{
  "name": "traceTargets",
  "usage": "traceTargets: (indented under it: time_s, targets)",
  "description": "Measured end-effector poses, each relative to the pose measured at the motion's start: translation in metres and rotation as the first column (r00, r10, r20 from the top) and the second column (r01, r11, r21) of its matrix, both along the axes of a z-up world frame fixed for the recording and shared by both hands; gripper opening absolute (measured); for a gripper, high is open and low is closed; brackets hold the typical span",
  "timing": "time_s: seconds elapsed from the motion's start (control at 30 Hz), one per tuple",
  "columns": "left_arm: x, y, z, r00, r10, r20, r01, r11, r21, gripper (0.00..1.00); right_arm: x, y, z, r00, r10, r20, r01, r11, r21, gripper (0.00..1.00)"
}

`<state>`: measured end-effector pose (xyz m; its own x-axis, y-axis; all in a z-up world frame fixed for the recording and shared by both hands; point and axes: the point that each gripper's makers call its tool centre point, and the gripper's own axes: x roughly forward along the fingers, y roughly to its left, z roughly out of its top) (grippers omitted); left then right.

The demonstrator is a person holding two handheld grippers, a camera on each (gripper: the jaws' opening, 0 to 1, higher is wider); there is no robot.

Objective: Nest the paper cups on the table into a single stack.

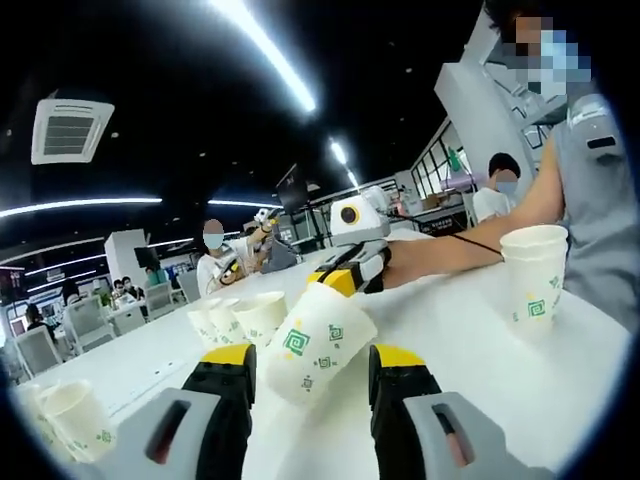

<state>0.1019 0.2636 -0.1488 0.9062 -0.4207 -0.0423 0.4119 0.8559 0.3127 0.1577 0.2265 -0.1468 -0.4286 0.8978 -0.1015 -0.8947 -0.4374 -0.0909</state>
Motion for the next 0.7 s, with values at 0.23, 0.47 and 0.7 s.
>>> traceTargets:
  time_s: [0.23, 0.47, 0.7]
  targets:
    - [-0.001, -0.003, 0.000, 1.000, -0.010, 0.015, 0.009, 1.000, 0.030, 0.52, -0.005, 0.000, 0.001, 1.000, 0.011, -0.016, -0.011, 1.000, -0.007, 0.03]
    - [-0.001, -0.016, -0.006, 0.999, -0.035, 0.014, 0.034, 0.996, 0.082, 0.59, -0.013, -0.001, 0.002, 0.999, 0.029, -0.041, -0.030, 1.000, -0.010, 0.03]
    - [-0.002, -0.025, -0.009, 0.999, -0.042, 0.017, 0.039, 0.992, 0.121, 0.59, -0.026, 0.000, -0.001, 0.997, 0.058, -0.049, -0.059, 0.998, -0.017, 0.03]
